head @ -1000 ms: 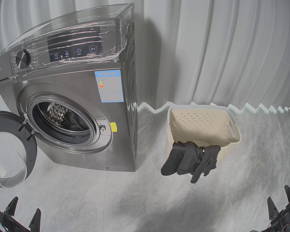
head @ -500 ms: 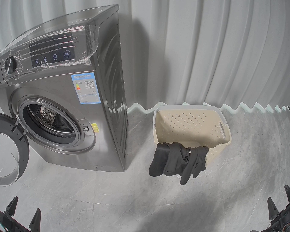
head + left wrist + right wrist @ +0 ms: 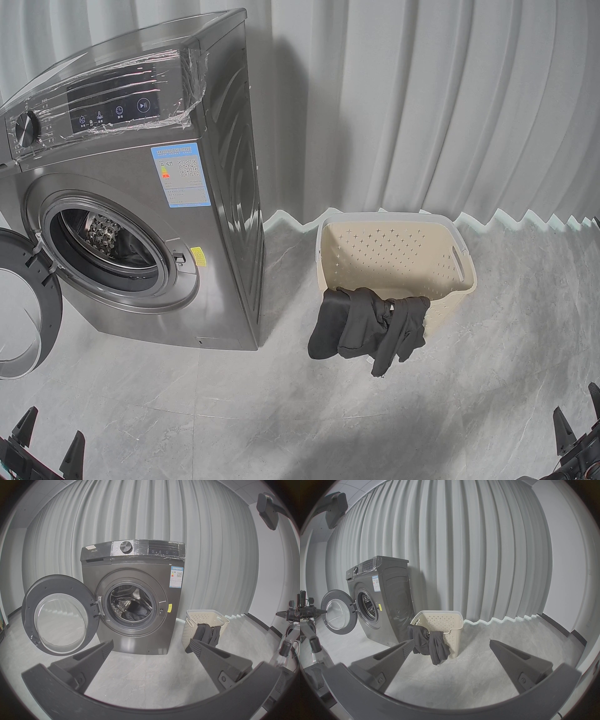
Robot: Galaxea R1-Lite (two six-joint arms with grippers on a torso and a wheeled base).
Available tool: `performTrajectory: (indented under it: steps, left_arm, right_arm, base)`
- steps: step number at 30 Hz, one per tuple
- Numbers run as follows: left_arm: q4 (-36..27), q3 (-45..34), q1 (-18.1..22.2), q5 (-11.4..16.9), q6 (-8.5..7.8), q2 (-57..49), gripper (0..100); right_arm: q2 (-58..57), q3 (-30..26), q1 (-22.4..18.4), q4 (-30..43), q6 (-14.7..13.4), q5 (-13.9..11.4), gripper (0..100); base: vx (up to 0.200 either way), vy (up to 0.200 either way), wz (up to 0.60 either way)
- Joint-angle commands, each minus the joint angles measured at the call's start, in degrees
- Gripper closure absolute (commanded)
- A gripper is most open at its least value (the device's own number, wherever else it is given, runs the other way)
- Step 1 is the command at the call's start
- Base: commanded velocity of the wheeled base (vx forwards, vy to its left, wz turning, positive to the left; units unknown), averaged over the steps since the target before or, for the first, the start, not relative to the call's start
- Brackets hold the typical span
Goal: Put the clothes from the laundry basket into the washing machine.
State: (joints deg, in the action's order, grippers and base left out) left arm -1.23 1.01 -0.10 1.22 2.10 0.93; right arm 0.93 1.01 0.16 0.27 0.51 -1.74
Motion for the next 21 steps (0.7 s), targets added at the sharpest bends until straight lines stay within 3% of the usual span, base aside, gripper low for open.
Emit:
performTrajectory:
  steps: [1, 17, 21]
  left_arm:
    - [0.0, -0.48, 0.01, 0.01, 0.01, -0.93, 0]
    - [0.0, -0.48, 0.01, 0.01, 0.01, -0.93, 0]
    - [0.0, -0.48, 0.01, 0.01, -0.08, -0.93, 0]
  right_arm:
    - [-0.93, -1.01, 0.02, 0.0, 0.02, -0.01, 0]
    - [-0.93, -1.01, 0.02, 0.0, -0.25, -0.01, 0]
    - [-0.93, -1.01, 0.02, 0.0, 0.02, -0.01, 0]
  base:
    - [0.0, 0.0, 0.0]
    - [0.0, -0.188, 0.0]
    - [0.0, 0.0, 0.0]
